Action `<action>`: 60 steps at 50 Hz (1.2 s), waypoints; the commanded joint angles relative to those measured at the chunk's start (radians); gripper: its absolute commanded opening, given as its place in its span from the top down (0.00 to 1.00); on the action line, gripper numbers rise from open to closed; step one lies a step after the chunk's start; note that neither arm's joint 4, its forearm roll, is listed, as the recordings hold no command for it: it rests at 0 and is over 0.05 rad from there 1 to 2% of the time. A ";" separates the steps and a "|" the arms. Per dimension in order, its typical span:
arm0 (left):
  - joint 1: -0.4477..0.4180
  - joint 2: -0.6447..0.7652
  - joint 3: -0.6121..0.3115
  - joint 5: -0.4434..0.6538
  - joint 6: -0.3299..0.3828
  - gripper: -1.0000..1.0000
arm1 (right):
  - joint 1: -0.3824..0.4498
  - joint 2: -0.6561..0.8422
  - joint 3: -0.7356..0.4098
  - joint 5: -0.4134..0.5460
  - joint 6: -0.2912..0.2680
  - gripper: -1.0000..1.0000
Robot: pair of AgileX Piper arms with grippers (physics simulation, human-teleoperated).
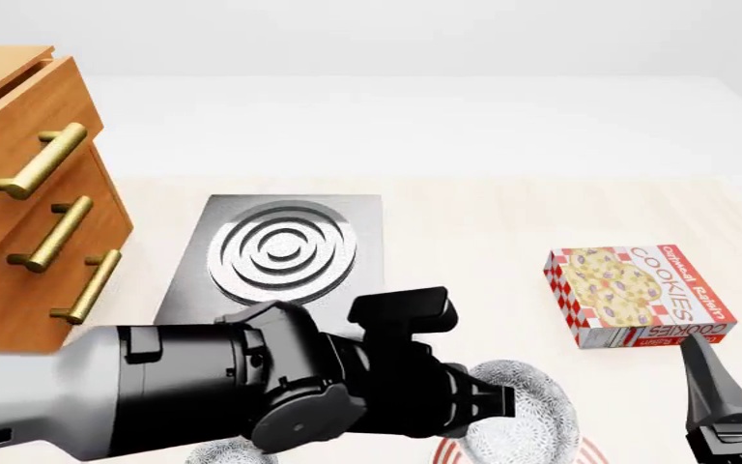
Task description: Pick the akita bowl on the wooden cabinet and place it on the plate.
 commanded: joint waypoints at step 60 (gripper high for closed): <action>-0.007 0.109 0.015 -0.097 -0.071 1.00 | 0.000 0.000 0.000 0.000 0.000 0.00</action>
